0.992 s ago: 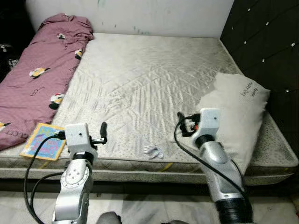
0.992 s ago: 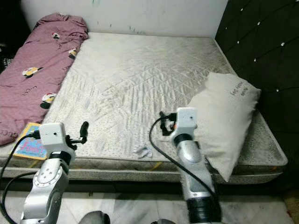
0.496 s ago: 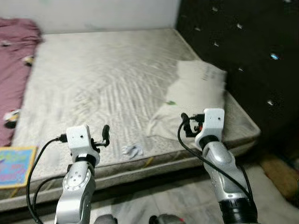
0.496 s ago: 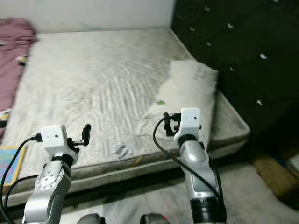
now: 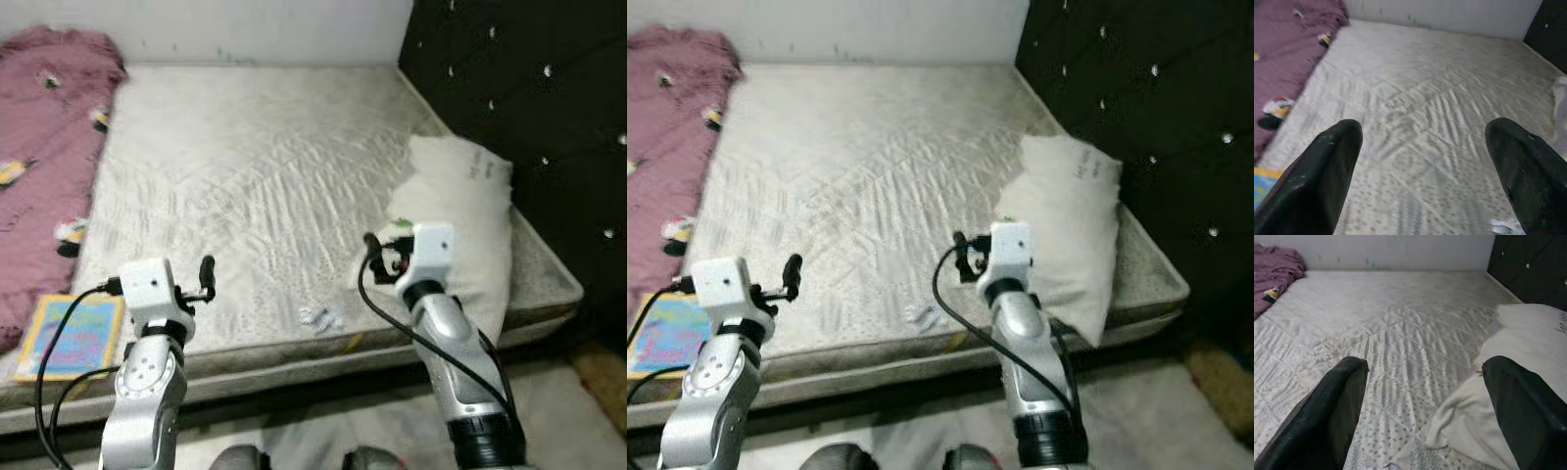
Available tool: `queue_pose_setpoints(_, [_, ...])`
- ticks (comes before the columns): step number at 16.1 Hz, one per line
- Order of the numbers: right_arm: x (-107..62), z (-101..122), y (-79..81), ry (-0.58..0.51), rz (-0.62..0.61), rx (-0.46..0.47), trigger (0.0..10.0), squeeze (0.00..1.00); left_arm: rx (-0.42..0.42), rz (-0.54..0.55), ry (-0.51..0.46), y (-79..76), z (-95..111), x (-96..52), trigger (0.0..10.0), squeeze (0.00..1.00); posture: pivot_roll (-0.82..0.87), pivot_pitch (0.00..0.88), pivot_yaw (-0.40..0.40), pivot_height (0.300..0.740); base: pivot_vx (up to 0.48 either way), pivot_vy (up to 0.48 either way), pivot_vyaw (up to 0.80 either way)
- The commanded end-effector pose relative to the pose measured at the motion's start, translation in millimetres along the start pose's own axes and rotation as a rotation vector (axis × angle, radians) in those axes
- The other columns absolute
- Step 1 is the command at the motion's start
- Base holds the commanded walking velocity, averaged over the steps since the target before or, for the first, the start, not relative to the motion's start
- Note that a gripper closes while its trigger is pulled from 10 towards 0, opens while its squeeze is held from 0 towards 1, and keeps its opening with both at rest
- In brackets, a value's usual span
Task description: Clean up the room
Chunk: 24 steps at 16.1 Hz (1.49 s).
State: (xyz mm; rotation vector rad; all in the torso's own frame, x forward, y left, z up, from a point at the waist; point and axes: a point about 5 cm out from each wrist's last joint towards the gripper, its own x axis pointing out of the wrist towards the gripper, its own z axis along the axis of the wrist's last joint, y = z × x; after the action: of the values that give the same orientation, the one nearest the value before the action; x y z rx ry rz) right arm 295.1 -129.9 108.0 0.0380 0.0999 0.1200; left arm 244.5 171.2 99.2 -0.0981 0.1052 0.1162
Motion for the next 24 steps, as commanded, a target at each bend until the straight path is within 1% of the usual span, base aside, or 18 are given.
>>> queue_pose_setpoints(1, [-1.6, 2.8, -9.6, -0.013, -0.031, -0.008, 10.0, 0.00, 0.013, -0.005, -0.017, -4.4, 2.3, 1.2, 10.0, 0.00, 0.03, 0.095, -0.040, 0.740, 0.000, 0.000, 0.00])
queue_pose_setpoints(3, [-1.9, 2.3, -9.0, -0.013, -0.030, -0.012, 10.0, 0.00, 0.035, -0.012, -0.043, -1.9, 4.4, 0.6, 10.0, 0.00, 0.03, 0.098, -0.040, 0.740, 0.000, 0.000, 0.00])
queue_pose_setpoints(5, [-2.6, 1.1, -9.3, -0.013, -0.031, -0.019, 10.0, 0.00, 0.028, -0.009, -0.059, 0.1, 6.8, 0.5, 10.0, 0.00, 0.03, 0.099, -0.043, 0.740, 0.000, 0.000, 0.00])
queue_pose_setpoints(7, [-4.1, -0.3, -9.2, -0.011, -0.032, -0.020, 10.0, 0.00, 0.012, -0.037, -0.074, -0.3, 9.4, -0.5, 10.0, 0.00, 0.03, 0.097, -0.043, 0.740, 0.000, 0.000, 0.00])
queue_pose_setpoints(17, [-1.4, 1.4, -6.4, -0.021, -0.029, -0.021, 10.0, 0.00, -0.006, -0.053, -0.079, 0.4, 8.5, -0.2, 10.0, 0.00, 0.04, 0.088, -0.049, 0.740, 0.360, 0.000, 0.00])
queue_pose_setpoints(18, [-1.1, 1.8, -7.9, -0.022, -0.035, -0.043, 10.0, 0.00, -0.008, -0.054, -0.079, -0.6, 8.6, 0.5, 10.0, 0.00, 0.04, 0.090, -0.050, 0.740, 0.337, 0.000, 0.00])
queue_pose_setpoints(19, [-1.2, 1.0, -10.1, -0.020, -0.045, -0.043, 10.0, 0.00, -0.004, -0.052, -0.078, -1.6, 8.1, 0.6, 10.0, 0.00, 0.04, 0.089, -0.051, 0.740, 0.300, 0.000, 0.00])
queue_pose_setpoints(21, [-1.7, 0.4, -12.2, -0.018, -0.053, -0.039, 10.0, 0.00, 0.002, -0.034, -0.067, -1.3, 6.9, 0.9, 10.0, 0.00, 0.04, 0.092, -0.053, 0.740, 0.127, 0.000, 0.00])
queue_pose_setpoints(22, [-3.1, -2.9, -13.3, 0.003, -0.071, -0.013, 10.0, 0.00, -0.012, -0.030, -0.073, -1.6, 7.0, 0.6, 10.0, 0.00, 0.04, 0.099, -0.058, 0.740, 0.000, 0.000, 0.00])
queue_pose_setpoints(24, [-3.5, -1.0, -10.1, -0.013, -0.060, -0.015, 10.0, 0.00, -0.003, -0.004, -0.061, 0.9, 6.2, 0.1, 10.0, 0.00, 0.05, 0.099, -0.056, 0.740, 0.000, 0.000, 0.00])
